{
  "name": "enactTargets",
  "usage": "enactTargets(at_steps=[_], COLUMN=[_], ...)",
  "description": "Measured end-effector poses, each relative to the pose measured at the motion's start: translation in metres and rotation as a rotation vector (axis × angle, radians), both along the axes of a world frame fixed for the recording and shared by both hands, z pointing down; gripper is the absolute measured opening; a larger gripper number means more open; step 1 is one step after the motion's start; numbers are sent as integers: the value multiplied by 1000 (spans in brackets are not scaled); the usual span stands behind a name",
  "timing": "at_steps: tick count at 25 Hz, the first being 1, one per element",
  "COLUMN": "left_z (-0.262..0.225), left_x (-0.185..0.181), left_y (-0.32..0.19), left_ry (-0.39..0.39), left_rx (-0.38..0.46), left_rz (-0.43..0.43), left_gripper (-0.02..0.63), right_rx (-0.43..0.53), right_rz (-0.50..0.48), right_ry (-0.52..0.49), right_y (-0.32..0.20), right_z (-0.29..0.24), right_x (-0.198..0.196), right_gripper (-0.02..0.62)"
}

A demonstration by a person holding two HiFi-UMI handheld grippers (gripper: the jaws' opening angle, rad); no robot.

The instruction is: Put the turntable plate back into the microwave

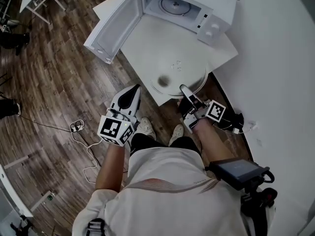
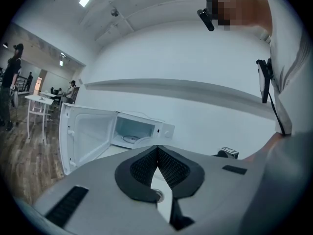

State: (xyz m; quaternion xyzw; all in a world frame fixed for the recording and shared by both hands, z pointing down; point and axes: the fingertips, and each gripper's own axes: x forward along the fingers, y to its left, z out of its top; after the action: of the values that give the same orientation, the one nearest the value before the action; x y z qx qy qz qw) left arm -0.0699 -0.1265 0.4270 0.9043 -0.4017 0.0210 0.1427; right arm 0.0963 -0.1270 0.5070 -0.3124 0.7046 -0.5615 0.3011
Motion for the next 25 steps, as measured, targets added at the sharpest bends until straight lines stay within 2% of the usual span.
enactTargets(at_steps=[7,14,21,25], left_z=[-13,-14,-7,0], left_x=[-30,-38,-36,-32], left_y=[-13,-32,-60,-83], left_ry=[-2,6,-3,-4], left_rx=[30,38,38,33], left_rz=[55,61,37,7], left_gripper=[11,11,11,11], right_rx=[0,-9,-45,-49], right_rz=[70,108,133,127], right_ry=[1,5,-4,28], right_y=[-11,-36,-84,-119], right_z=[-19,-23,-7,5], right_x=[-29,-36,-34,-30], right_gripper=[28,28,28,28])
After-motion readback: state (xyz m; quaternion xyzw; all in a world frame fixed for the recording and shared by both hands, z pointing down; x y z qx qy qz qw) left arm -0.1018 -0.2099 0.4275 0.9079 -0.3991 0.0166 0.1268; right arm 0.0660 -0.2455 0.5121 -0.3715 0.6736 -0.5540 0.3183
